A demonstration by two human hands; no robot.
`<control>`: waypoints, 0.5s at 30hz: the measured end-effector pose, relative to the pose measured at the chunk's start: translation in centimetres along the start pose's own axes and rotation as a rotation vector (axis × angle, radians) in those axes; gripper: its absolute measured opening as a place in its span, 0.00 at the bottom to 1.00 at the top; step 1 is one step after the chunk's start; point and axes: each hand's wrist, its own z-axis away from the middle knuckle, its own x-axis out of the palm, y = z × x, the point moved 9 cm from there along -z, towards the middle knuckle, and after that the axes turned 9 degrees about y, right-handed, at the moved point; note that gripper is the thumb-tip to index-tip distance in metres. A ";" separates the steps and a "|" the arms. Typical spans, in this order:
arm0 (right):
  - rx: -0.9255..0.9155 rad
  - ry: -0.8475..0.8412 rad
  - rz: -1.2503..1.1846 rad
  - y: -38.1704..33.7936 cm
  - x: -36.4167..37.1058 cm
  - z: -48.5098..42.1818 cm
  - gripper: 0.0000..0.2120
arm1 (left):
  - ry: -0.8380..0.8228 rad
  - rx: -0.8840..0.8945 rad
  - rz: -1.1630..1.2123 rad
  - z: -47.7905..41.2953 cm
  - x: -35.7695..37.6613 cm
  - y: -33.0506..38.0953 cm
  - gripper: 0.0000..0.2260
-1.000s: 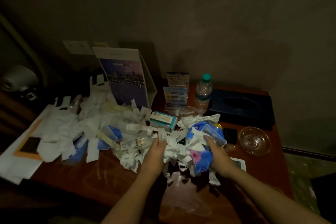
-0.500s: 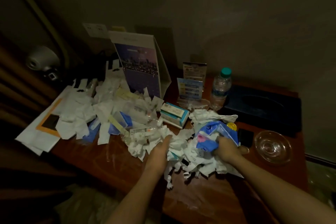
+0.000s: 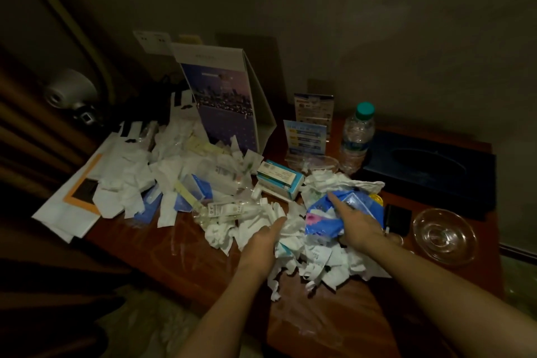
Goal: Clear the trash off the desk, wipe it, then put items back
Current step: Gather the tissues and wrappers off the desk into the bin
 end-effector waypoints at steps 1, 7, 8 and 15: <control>0.006 -0.033 -0.003 0.0 0.3 -0.4 0.46 | -0.011 0.006 -0.013 -0.1 0.2 0.1 0.31; 0.002 0.050 -0.037 0.3 1.0 -0.7 0.28 | 0.015 0.001 -0.047 -0.1 0.1 -0.1 0.24; -0.006 0.057 -0.033 0.4 1.0 -0.6 0.25 | 0.022 -0.001 -0.042 -0.1 0.1 0.0 0.23; -0.027 0.156 -0.088 0.3 0.2 0.3 0.12 | 0.049 0.013 -0.015 -0.1 -0.4 0.1 0.23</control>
